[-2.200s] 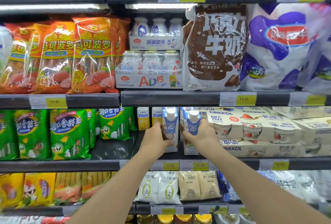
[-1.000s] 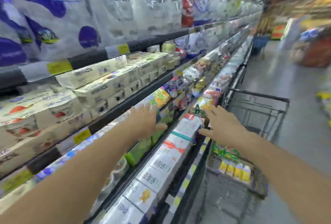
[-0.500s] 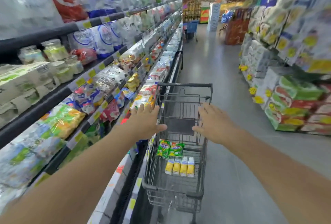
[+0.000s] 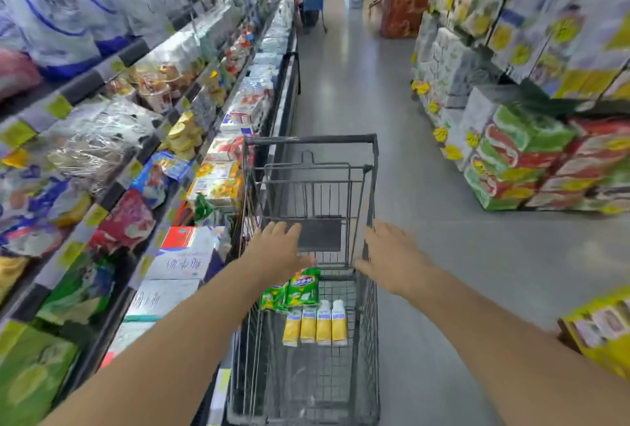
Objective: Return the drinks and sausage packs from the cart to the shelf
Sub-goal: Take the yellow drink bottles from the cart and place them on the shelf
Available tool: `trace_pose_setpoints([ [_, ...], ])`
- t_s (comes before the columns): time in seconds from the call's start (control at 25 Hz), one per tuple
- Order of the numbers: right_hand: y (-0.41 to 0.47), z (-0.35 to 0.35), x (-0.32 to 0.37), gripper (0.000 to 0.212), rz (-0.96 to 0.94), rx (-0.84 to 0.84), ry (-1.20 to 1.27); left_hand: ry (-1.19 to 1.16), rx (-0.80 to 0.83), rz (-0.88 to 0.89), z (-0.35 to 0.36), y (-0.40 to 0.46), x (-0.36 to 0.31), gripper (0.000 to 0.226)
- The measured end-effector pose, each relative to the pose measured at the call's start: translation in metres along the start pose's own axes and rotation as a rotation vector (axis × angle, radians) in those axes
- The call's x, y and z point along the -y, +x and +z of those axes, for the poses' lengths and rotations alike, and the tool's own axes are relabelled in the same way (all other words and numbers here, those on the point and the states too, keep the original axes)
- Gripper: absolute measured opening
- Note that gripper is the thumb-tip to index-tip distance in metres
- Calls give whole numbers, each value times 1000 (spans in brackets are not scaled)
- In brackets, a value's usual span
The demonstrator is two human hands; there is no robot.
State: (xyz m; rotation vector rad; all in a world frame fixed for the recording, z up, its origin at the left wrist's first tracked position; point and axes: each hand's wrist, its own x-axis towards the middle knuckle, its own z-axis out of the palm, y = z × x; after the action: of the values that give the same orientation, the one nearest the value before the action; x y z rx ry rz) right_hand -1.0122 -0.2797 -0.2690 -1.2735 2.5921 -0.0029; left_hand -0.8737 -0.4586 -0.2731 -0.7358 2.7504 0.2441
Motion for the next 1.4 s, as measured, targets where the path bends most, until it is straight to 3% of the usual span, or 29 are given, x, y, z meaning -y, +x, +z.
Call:
trace_pose_setpoints([
  [0.4, 146, 178, 11, 35, 180, 302, 269, -298, 283, -173, 197, 130, 64, 55],
  [0.64, 200, 325, -2, 47, 358, 501, 371, -467, 409, -380, 335, 167, 79, 58],
  [0.84, 209, 418, -6, 53, 578, 514, 407, -617, 402, -549, 413, 187, 87, 57],
  [1.0, 210, 461, -10, 48, 654, 504, 463, -697, 382, -599, 451, 200, 86, 48],
  [1.24, 214, 477, -10, 66, 768, 396, 514, -745, 364, -689, 459, 206, 82, 56],
  [1.4, 213, 476, -17, 64, 760, 413, 486, -751, 449, -756, 459, 201, 77, 59],
])
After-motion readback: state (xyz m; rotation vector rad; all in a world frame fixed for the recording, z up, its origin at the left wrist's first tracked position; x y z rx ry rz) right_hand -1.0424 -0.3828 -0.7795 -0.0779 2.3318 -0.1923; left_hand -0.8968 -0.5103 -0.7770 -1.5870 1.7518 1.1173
